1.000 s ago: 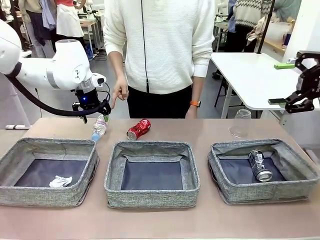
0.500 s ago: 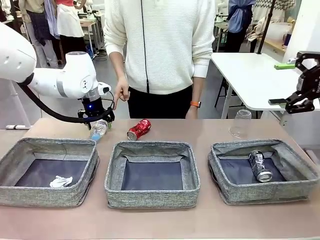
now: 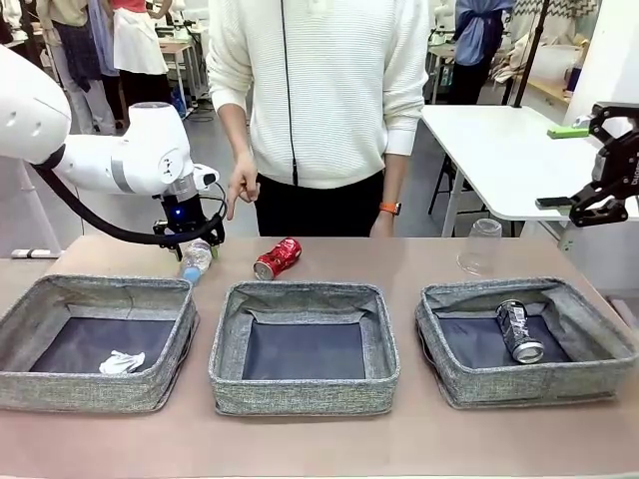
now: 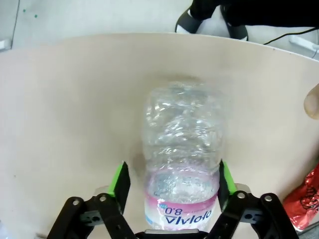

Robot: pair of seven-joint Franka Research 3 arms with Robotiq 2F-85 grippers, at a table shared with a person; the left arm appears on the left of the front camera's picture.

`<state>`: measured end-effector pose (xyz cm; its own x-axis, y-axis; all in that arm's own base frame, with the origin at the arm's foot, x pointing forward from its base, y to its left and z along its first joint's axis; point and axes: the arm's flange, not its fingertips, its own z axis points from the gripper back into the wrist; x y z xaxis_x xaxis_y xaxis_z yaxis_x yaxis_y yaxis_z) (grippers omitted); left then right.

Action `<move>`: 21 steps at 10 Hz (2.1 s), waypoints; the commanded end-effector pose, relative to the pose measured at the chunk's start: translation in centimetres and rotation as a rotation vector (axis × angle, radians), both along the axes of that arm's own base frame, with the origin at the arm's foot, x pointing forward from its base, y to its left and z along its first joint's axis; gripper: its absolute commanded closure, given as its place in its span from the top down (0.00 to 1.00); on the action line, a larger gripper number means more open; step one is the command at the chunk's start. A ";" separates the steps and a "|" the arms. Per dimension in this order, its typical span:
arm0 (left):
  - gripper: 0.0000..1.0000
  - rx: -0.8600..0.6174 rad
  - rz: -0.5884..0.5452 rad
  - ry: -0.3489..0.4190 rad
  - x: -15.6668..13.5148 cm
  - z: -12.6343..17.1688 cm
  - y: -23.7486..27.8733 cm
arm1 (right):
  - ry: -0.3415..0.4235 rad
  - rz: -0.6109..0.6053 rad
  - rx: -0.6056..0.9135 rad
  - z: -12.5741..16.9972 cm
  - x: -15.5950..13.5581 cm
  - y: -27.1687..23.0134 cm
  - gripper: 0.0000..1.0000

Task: Sort the waste into the appropriate baskets.
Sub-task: Pick up the waste item pointed out by the person.

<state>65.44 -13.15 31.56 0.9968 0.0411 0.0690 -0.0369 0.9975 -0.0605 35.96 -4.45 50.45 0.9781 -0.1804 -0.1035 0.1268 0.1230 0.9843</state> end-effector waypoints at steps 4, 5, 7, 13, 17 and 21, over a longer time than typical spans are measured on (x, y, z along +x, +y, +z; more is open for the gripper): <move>0.43 -0.017 0.006 0.046 0.1 0.4 0.1 | -0.008 0.002 -0.009 0.0 -0.2 0.0 1.00; 0.45 -0.019 0.010 0.043 0.0 0.6 0.2 | -0.008 0.002 -0.009 0.0 -0.2 0.0 1.00; 0.36 -0.014 0.013 0.059 -0.3 1.1 0.4 | -0.008 0.002 -0.009 0.0 -0.2 0.0 1.00; 0.36 -0.058 0.058 0.040 -2.5 6.9 2.0 | -0.008 0.002 -0.009 0.0 -0.2 0.0 1.00; 0.36 0.085 -0.092 -0.012 -19.6 17.8 2.9 | -0.008 0.002 -0.009 0.0 -0.2 0.0 1.00; 0.36 0.070 -0.072 0.032 -18.4 19.4 2.6 | -0.008 0.002 -0.009 0.0 -0.2 0.0 1.00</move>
<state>44.51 -10.17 50.44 0.9963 -0.0727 0.0456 0.0716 0.9972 0.0235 35.95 -4.43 50.49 0.9783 -0.1803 -0.1024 0.1258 0.1238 0.9843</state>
